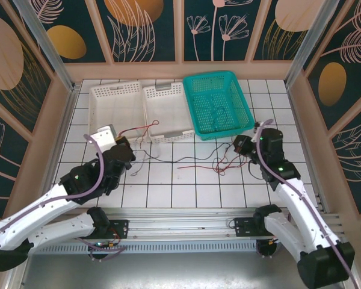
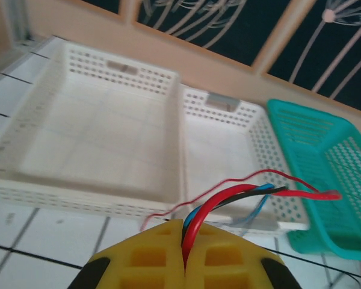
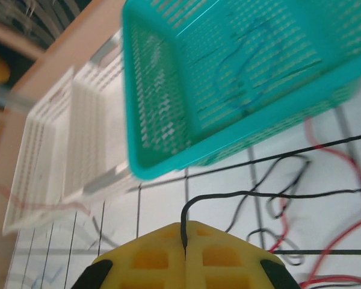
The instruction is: Untangle the cables
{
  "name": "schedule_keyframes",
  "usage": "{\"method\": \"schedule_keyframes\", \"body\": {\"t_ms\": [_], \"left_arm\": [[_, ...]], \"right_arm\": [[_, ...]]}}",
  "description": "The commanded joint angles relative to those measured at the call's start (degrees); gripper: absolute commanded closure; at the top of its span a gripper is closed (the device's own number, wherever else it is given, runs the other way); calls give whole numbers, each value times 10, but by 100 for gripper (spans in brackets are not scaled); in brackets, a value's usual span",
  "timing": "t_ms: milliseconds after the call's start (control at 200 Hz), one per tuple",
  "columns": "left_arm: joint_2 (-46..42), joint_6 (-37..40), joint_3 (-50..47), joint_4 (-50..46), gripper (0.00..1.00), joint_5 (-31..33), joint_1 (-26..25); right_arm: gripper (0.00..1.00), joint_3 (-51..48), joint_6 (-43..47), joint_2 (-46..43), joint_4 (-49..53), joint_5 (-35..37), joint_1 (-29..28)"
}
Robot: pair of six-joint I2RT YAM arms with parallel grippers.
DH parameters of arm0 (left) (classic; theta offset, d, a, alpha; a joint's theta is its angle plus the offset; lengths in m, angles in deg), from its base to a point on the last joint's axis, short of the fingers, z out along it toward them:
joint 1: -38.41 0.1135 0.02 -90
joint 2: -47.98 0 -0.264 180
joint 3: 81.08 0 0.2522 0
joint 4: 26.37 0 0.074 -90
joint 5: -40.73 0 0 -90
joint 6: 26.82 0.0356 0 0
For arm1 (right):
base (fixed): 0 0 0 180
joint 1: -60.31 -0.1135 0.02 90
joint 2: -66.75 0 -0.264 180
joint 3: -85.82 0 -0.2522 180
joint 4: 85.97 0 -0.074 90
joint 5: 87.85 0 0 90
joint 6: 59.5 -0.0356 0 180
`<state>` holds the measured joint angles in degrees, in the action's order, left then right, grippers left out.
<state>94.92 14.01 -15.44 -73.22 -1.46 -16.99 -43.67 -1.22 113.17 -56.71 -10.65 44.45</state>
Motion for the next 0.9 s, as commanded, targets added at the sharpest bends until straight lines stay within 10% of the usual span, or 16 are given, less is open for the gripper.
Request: {"method": "schedule_keyframes", "body": {"t_ms": [0,135,460,896], "left_arm": [[21,23,-4,71,100,-66,2],[37,19,-23,97,100,-99,2],[73,40,-57,164,100,-195,2],[88,77,-59,193,100,-267,2]], "right_arm": [[100,6,43,33,-42,19,-52],[96,8,73,65,-65,21,-114],[43,29,123,81,-111,29,-202],[31,86,217,180,-158,134,-308]]}}
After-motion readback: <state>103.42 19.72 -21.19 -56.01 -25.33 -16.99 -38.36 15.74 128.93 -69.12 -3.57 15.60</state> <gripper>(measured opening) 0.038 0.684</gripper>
